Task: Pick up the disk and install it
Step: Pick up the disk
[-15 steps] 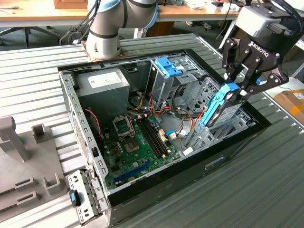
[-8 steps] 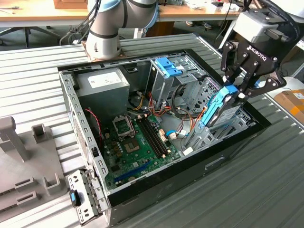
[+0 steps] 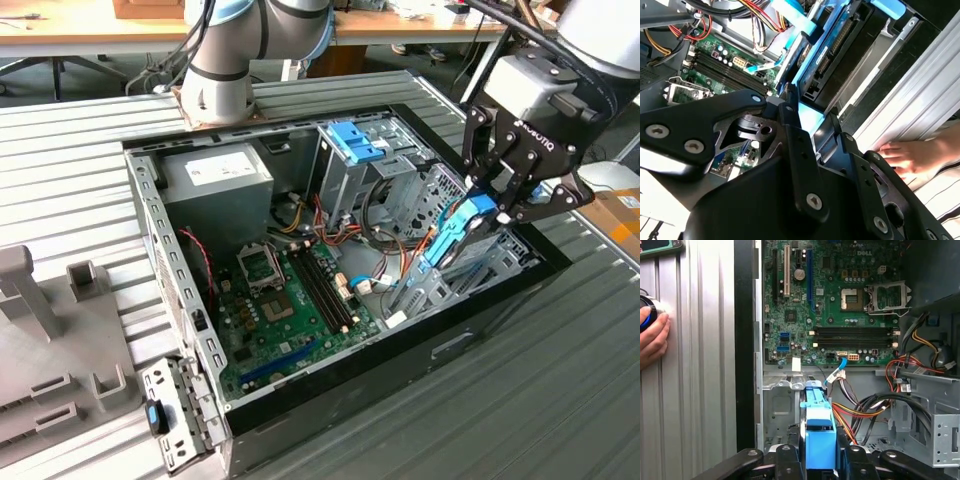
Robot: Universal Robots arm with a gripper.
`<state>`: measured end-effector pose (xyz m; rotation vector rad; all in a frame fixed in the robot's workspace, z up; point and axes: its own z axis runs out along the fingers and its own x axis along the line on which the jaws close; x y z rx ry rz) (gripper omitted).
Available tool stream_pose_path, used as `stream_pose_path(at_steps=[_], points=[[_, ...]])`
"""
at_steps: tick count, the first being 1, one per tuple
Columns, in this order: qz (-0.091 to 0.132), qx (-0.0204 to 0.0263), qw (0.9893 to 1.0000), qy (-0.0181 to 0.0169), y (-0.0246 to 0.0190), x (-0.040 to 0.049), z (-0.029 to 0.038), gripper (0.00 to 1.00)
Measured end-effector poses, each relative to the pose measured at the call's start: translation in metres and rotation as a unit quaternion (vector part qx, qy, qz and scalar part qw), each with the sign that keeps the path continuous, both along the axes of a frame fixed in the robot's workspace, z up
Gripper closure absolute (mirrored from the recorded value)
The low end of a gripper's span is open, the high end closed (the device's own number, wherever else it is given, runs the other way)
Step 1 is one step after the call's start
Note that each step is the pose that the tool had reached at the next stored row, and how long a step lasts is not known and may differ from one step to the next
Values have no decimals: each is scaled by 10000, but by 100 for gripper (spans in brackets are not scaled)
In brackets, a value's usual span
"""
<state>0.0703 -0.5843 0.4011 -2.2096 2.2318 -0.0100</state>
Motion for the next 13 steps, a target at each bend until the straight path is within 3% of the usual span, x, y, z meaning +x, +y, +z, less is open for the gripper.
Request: stream_pose_path(at_steps=[3,4,13], points=[[8,5,10000,-2,-14,-18,-17,64],[9,6,10000,-2,-14,-17,-18,56],[113,13,9999,-2,-14,-17,-19,56]])
